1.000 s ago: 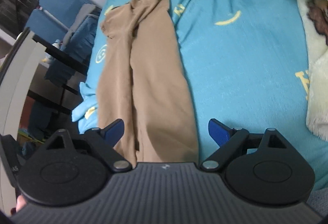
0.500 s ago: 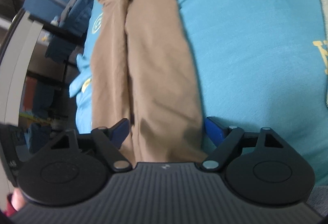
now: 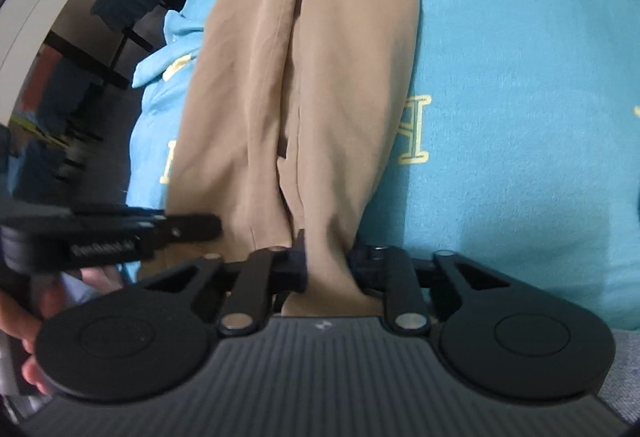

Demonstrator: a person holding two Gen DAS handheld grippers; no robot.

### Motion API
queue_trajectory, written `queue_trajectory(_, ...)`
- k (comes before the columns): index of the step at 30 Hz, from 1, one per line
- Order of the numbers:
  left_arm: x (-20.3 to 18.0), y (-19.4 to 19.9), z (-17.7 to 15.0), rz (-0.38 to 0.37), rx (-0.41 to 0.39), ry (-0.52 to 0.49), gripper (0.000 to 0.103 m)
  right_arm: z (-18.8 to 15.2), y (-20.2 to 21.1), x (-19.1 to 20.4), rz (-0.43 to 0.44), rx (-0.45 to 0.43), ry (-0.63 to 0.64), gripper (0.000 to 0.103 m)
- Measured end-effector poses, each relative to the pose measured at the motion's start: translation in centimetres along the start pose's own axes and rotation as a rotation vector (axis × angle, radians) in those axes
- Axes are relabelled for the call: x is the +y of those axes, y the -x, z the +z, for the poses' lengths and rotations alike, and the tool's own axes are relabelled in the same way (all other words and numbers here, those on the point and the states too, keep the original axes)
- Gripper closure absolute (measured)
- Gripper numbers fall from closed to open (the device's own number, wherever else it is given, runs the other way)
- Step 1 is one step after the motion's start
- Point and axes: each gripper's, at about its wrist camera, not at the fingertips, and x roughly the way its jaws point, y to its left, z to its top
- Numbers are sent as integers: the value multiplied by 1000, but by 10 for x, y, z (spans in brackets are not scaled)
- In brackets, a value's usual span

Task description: Fold clothes

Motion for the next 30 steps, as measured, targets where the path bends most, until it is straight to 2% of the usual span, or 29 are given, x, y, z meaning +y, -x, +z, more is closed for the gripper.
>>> queue_trajectory(3,9,26,-5,-76,-94,28,95,2,23,-5,31,-73,-5,89)
queue_trajectory(8,33,82,-22,-303,-312,144,96,7,69,-17,106,-214,-34,90)
queue_trajectory(10,45,97,-30,-347,-367,207,96,6,83,-16,114,-259,-22,90)
queue_trajectory(13,52,116,-41,-392,-436,245,97,-3,105,-15,130,-302,-23,91)
queue_trajectory(17,26,145,-57,-412,-504,209,97,-22,141,-7,163,-366,-9,91)
queue_trajectory(21,-7,188,-102,-434,-578,140,97,-53,177,2,183,-442,33,91)
queue_trajectory(23,-18,202,-113,-453,-599,122,97,-61,190,-1,201,-471,22,91)
queue_trajectory(26,-25,207,-101,-439,-620,106,97,-52,201,-3,210,-497,12,91)
queue_trajectory(30,-29,199,-56,-378,-648,111,96,-8,197,0,201,-510,8,91)
